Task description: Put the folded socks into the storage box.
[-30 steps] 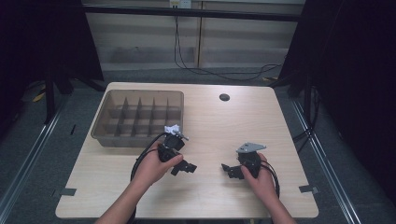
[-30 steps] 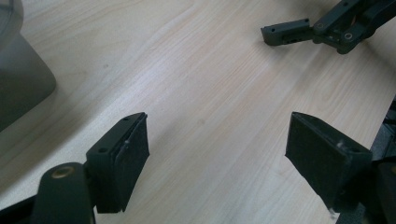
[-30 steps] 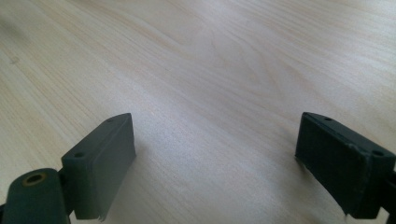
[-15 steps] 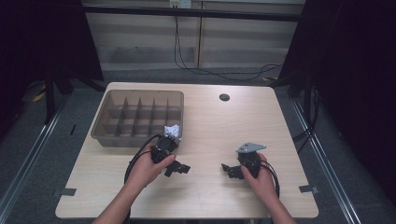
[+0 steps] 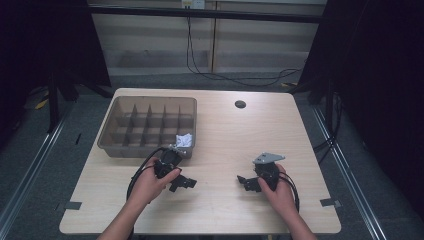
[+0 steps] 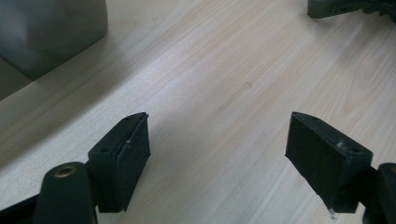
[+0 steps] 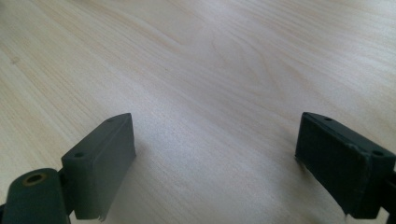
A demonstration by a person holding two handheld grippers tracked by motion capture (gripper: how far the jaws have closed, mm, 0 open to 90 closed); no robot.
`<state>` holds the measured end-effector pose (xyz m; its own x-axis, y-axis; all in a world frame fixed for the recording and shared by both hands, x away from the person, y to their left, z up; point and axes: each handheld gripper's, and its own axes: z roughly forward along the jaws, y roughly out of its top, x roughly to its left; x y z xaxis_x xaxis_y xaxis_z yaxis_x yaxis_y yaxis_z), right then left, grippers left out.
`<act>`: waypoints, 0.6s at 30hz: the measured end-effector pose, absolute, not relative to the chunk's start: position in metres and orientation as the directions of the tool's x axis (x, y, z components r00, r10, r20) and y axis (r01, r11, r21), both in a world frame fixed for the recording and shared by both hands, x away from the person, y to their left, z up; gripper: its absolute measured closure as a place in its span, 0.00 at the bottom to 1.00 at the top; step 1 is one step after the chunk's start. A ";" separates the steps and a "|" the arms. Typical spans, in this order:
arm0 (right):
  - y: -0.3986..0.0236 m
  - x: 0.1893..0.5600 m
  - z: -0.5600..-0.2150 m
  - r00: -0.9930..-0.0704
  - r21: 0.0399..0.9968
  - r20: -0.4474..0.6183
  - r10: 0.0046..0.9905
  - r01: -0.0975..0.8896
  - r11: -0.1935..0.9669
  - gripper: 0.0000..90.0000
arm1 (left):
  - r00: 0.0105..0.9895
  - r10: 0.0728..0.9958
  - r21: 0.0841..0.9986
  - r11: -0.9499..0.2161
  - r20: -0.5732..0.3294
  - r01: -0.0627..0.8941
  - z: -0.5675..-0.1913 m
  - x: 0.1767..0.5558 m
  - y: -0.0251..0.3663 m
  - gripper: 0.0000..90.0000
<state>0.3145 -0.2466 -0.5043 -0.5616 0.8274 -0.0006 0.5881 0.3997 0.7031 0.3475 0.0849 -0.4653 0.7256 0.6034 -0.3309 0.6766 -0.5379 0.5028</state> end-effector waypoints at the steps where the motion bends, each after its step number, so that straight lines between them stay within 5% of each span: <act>1: -0.247 0.315 -0.504 -0.562 0.703 0.000 0.827 0.588 0.400 0.13 | 0.721 0.608 0.499 -0.536 -0.331 0.681 -0.466 0.347 0.086 0.24; 18: -0.247 0.315 -0.504 -0.561 0.703 -0.002 0.828 0.588 0.400 0.13 | 0.735 0.614 0.501 -0.558 -0.287 0.661 -0.479 0.343 0.106 0.24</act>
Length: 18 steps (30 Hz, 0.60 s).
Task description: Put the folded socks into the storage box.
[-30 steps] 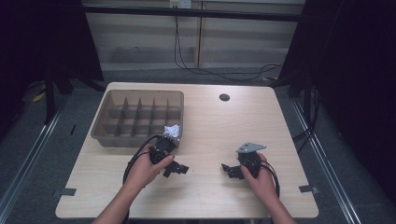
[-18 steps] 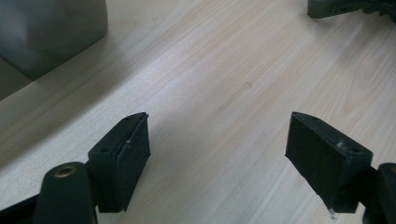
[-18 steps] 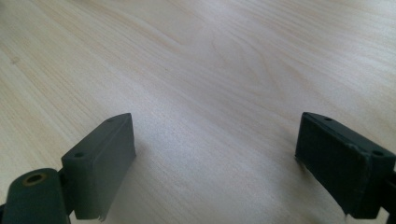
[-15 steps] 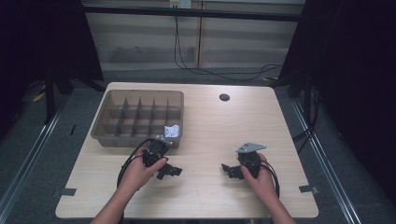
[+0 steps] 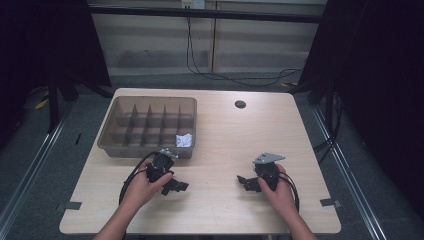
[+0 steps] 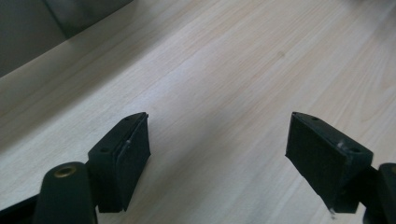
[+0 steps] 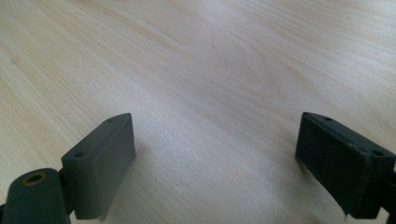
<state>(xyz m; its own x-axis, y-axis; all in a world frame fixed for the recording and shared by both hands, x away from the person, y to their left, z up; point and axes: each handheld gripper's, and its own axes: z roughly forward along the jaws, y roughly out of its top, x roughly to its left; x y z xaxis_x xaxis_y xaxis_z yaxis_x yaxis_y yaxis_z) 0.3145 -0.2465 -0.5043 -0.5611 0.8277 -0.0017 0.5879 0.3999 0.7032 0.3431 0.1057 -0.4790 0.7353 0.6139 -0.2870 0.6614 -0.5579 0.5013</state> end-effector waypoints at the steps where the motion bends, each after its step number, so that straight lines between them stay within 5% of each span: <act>1: -0.247 0.315 -0.504 -0.562 0.703 -0.001 0.827 0.588 0.400 0.13 | 0.733 0.615 0.502 -0.555 -0.291 0.664 -0.479 0.343 0.106 0.24; 18: -0.247 0.315 -0.504 -0.562 0.703 0.000 0.827 0.588 0.400 0.13 | 0.789 0.582 0.569 -0.587 -0.200 0.577 -0.491 0.340 0.117 0.18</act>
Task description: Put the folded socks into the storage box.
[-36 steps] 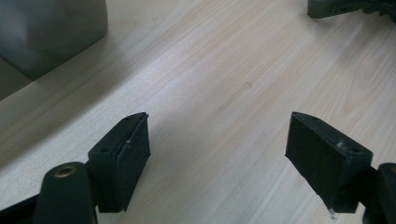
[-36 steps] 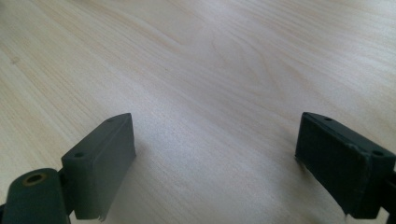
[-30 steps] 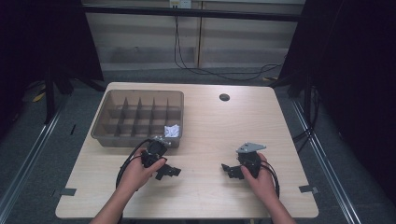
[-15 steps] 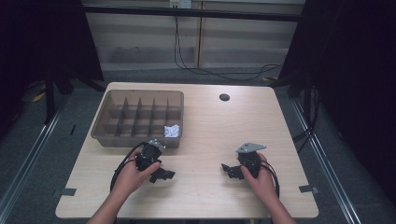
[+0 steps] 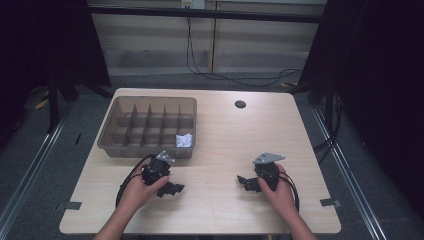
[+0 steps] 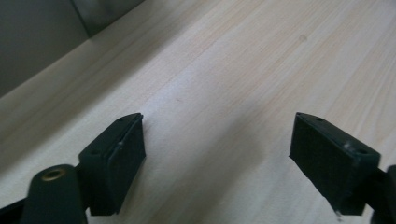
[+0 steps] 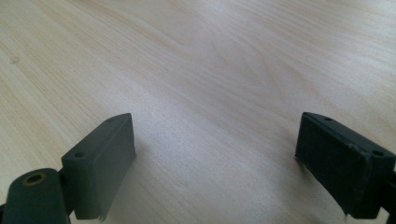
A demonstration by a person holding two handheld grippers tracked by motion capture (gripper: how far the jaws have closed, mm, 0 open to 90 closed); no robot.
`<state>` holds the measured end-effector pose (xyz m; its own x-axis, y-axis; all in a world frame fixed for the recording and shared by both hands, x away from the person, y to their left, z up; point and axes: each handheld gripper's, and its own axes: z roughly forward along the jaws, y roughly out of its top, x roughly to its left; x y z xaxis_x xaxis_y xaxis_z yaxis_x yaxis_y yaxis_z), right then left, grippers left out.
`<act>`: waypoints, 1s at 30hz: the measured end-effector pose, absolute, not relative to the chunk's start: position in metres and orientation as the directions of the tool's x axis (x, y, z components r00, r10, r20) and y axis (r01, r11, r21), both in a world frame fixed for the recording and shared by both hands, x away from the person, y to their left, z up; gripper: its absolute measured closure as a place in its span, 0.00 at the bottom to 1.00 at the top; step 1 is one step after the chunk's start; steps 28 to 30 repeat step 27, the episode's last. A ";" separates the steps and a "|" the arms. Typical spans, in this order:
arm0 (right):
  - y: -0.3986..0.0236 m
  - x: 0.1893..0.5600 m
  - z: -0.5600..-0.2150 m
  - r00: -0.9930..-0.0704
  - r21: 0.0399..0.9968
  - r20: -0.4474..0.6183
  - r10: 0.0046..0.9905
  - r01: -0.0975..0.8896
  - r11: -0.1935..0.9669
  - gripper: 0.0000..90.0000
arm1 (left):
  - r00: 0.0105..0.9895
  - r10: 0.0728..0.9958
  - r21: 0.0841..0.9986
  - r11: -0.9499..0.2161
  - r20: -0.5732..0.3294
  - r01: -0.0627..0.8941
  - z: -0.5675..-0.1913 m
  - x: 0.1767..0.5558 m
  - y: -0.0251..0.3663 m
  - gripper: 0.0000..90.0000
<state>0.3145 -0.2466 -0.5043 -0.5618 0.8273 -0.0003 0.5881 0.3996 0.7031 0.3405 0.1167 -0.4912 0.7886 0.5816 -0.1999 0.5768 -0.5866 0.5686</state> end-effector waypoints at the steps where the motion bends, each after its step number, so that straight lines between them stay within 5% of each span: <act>1: -0.247 0.315 -0.504 -0.562 0.703 0.000 0.827 0.588 0.400 0.13 | 0.795 0.577 0.574 -0.592 -0.189 0.566 -0.492 0.340 0.117 0.18; 30: -0.247 0.315 -0.504 -0.564 0.704 -0.002 0.826 0.586 0.402 0.13 | 0.834 0.544 0.627 -0.620 -0.089 0.472 -0.500 0.332 0.119 0.12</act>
